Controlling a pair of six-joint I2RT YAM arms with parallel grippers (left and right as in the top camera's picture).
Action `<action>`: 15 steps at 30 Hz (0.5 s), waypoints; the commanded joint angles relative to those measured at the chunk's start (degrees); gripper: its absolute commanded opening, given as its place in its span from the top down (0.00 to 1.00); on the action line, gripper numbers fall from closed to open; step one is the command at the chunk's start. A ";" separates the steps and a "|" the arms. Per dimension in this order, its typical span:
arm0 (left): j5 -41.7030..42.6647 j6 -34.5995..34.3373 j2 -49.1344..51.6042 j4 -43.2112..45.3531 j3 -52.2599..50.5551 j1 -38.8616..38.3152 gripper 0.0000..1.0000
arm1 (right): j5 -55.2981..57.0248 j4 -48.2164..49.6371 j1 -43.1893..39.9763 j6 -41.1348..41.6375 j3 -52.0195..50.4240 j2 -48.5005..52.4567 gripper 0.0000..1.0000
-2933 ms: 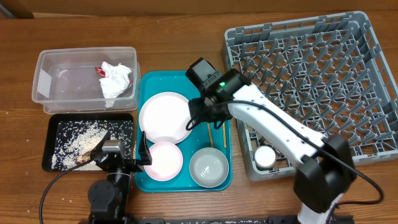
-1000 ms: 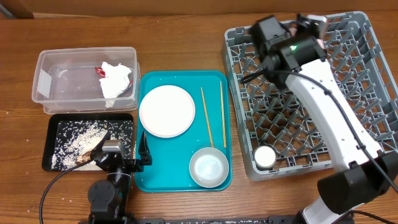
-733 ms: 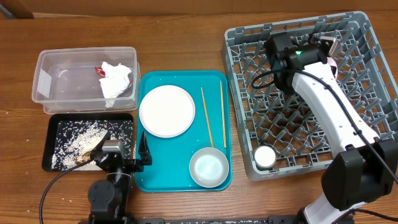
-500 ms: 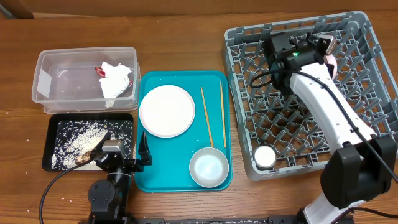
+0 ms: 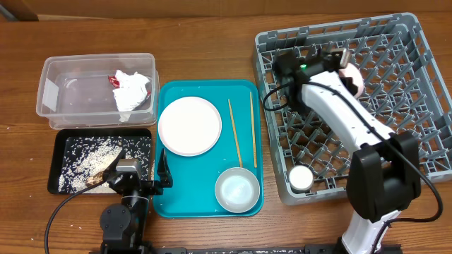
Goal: Sort waste into correct bins and load items into the dishwasher
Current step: 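Grasp the pink plate with the right gripper and place it in rack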
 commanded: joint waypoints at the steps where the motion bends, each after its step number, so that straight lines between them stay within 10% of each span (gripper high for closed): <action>1: -0.02 -0.57 -0.61 0.42 -0.57 -0.11 0.00 | -4.90 -1.64 2.32 1.49 -0.07 0.66 0.91; 4: -0.02 -0.57 -0.61 0.42 -0.57 -0.11 0.00 | -12.55 -4.94 3.28 2.93 2.56 0.59 0.65; 10: -0.02 -0.57 -0.61 0.42 -0.57 -0.11 0.00 | -25.40 -8.50 5.20 1.90 10.93 -2.49 0.53; 15: -0.02 -0.57 -0.61 0.42 -0.57 -0.11 0.00 | -61.29 -1.49 10.05 -25.57 13.49 -5.64 0.46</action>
